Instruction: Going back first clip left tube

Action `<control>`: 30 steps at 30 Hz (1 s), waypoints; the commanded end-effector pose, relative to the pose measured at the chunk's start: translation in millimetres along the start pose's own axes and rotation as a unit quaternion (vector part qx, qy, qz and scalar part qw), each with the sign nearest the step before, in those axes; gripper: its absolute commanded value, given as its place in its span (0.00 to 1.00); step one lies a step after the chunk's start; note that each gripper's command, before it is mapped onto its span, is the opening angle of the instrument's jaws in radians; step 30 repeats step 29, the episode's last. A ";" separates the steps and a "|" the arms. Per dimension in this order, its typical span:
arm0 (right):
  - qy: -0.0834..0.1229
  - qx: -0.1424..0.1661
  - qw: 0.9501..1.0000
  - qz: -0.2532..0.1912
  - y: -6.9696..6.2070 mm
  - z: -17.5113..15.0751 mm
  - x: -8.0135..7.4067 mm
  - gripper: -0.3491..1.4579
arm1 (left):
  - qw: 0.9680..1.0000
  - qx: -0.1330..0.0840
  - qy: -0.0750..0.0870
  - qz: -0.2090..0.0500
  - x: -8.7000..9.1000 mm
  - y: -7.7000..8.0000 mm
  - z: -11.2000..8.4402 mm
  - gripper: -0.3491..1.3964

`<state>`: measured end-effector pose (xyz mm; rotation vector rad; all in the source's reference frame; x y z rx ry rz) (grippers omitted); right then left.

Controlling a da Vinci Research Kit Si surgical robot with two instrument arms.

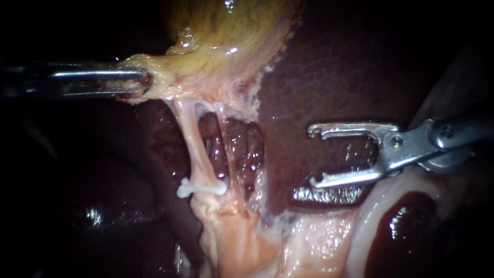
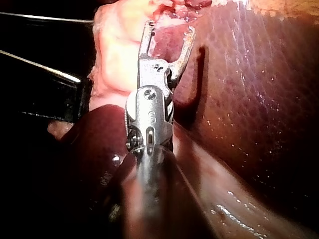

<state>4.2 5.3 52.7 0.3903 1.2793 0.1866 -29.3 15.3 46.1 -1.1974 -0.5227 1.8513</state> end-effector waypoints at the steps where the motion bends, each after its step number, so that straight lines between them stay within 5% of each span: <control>1: 0.000 0.000 1.000 0.000 0.0 0.1 -0.1 0.47 | 1.000 0.002 0.000 0.000 -0.2 -0.1 0.4 0.00; 15: 0.000 0.000 1.000 0.000 -0.1 0.0 -0.1 0.47 | 1.000 -0.001 -0.001 0.006 -2.1 -0.7 6.9 0.00; 30: 0.001 0.006 1.000 0.000 -0.1 0.1 -0.1 0.47 | 1.000 -0.003 -0.002 0.006 -2.2 -1.0 7.0 0.00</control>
